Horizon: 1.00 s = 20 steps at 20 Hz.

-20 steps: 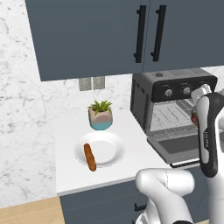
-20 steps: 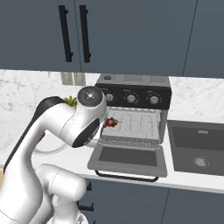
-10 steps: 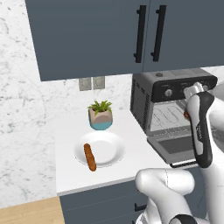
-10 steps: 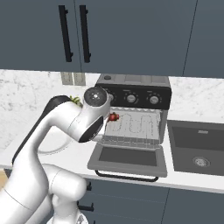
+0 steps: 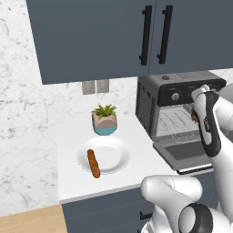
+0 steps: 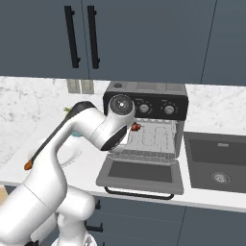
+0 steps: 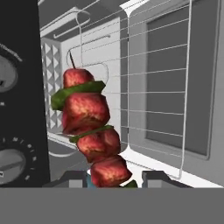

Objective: Pick up the kebab skewer and baguette bread, and place them inside the toaster oven. Close the toaster oven door and start by setting the timer.

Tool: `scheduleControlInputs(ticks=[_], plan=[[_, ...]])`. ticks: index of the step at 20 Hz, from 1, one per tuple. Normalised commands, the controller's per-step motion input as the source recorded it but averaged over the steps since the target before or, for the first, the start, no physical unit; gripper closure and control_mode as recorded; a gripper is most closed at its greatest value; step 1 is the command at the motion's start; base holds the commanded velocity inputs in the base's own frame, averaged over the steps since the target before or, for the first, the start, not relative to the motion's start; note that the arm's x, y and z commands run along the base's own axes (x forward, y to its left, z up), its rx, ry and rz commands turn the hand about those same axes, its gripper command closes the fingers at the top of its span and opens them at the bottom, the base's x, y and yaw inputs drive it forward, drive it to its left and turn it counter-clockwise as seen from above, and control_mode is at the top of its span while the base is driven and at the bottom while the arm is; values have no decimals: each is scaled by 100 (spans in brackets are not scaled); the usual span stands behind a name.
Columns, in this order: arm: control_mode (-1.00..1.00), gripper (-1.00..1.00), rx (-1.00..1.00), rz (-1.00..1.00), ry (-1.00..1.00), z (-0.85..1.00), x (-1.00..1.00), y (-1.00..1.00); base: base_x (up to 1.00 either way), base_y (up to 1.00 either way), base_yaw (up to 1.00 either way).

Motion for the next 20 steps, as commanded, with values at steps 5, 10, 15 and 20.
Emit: scheduleControlInputs(ticks=[5, 10, 15, 20], plan=[[-100, 100, -1, -1, 0, -33, 35, 0, 0, 0, 0], [-100, 100, 0, 0, 0, -31, 35, 0, 0, 0, 0], [-100, 100, 0, 0, 0, -33, 35, 0, 0, 0, 0], [-100, 100, 0, 0, 0, -25, 33, 0, 0, 0, 0]])
